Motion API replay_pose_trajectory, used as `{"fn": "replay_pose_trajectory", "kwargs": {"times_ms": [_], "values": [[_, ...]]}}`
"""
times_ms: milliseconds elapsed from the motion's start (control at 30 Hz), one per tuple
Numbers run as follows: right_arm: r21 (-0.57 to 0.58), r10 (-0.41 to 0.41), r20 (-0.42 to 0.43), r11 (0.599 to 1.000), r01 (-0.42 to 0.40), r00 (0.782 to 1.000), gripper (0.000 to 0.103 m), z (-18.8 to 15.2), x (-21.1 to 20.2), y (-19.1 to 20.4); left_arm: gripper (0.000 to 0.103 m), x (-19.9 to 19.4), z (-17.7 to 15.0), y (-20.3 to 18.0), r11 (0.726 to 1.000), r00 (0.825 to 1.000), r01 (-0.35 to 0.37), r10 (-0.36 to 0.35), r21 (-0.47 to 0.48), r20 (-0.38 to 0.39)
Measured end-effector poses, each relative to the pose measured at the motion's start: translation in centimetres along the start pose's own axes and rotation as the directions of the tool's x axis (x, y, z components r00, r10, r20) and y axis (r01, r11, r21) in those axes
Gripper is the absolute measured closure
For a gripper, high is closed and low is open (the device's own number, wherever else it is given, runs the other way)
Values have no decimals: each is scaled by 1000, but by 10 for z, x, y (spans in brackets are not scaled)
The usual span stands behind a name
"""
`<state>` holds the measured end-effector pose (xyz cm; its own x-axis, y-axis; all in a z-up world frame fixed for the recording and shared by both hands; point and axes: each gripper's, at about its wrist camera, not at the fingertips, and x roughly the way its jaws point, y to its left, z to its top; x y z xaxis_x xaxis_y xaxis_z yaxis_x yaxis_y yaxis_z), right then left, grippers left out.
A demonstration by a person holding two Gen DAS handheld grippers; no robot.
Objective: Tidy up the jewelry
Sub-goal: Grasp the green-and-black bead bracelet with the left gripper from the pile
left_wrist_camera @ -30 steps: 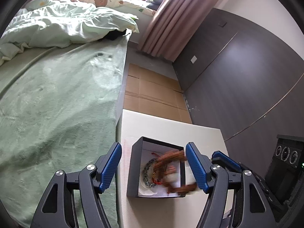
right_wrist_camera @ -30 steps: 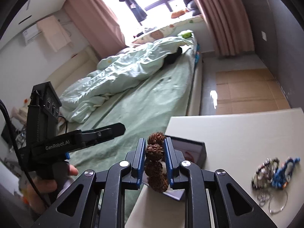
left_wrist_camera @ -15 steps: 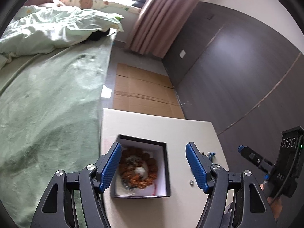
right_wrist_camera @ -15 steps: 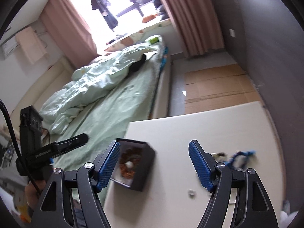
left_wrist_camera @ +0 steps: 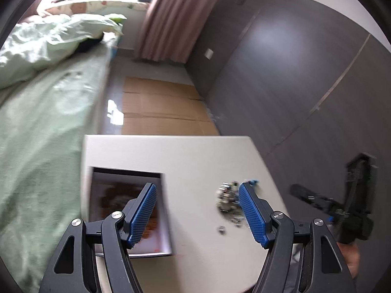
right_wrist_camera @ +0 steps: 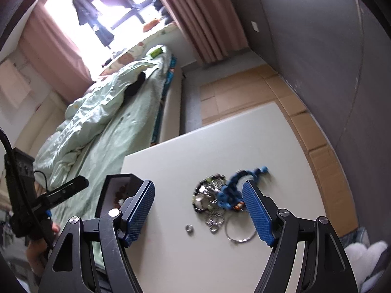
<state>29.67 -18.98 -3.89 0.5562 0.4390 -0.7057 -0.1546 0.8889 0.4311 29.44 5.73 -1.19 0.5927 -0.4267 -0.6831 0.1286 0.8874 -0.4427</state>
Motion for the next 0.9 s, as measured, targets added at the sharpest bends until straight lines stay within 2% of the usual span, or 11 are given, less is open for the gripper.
{"fn": "replay_pose_trajectory", "kwargs": {"times_ms": [67, 133, 233, 367, 467, 733, 900], "values": [[32, -1, -9, 999, 1, 1000, 28, -3, 4, -11, 32, 11, 0, -10, 1000, 999, 25, -25, 17, -27], [62, -11, -17, 998, 12, 1000, 30, -5, 6, -22, 32, 21, 3, -21, 999, 999, 22, -20, 47, -46], [99, -24, -29, 995, 27, 999, 37, -7, 11, -36, 37, 37, 8, -37, 996, 996, 24, -16, 84, -88], [148, -19, -31, 989, 24, 999, 42, -7, 12, -50, 44, 61, 9, -53, 993, 990, 21, -4, 119, -142], [164, -30, -18, 986, 32, 999, 42, -7, 8, -56, 52, 83, 7, -60, 989, 980, 22, 8, 147, -201], [265, 0, -24, 964, 6, 1000, 42, -8, 8, -82, 56, 135, 2, -62, 981, 944, 30, 36, 193, -328], [303, 5, -27, 953, 3, 1000, 42, -8, 8, -94, 56, 153, -2, -55, 982, 940, 41, 26, 187, -340]]}}
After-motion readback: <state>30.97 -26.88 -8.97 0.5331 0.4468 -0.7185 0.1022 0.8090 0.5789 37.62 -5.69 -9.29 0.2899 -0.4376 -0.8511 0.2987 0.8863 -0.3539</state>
